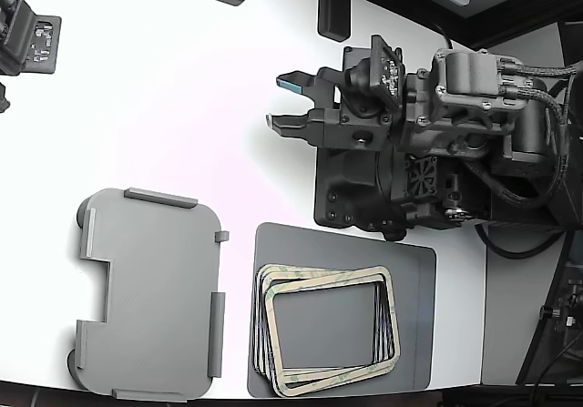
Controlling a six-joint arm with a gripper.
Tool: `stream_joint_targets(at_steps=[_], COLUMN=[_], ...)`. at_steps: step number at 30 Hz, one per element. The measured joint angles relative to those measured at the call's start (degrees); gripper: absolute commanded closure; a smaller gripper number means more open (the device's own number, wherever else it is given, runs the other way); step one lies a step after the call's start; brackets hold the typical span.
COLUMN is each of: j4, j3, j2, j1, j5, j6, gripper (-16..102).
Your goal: Grab top frame and put it into gray box.
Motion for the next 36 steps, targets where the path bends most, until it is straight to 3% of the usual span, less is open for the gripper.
stream_joint_targets(at_steps=[18, 22, 26, 30, 34, 36], j4=[0.0, -0.7, -0.7, 0.88, 2.55, 5.1], j3=[-3.08, -8.17, -11.07, -14.77, -18.98, -22.15], j2=[-1.67, -4.31, -4.75, -7.12, -11.87, -15.82], j1=[0.0, 1.32, 3.16, 4.39, 7.29, 10.63], j5=[0.97, -2.2, -5.36, -8.88, -10.99, -10.2], j6=[-0.09, -5.01, -15.56, -29.27, -42.54, -47.99], gripper=[-14, -14, -3, -1, -14, -14])
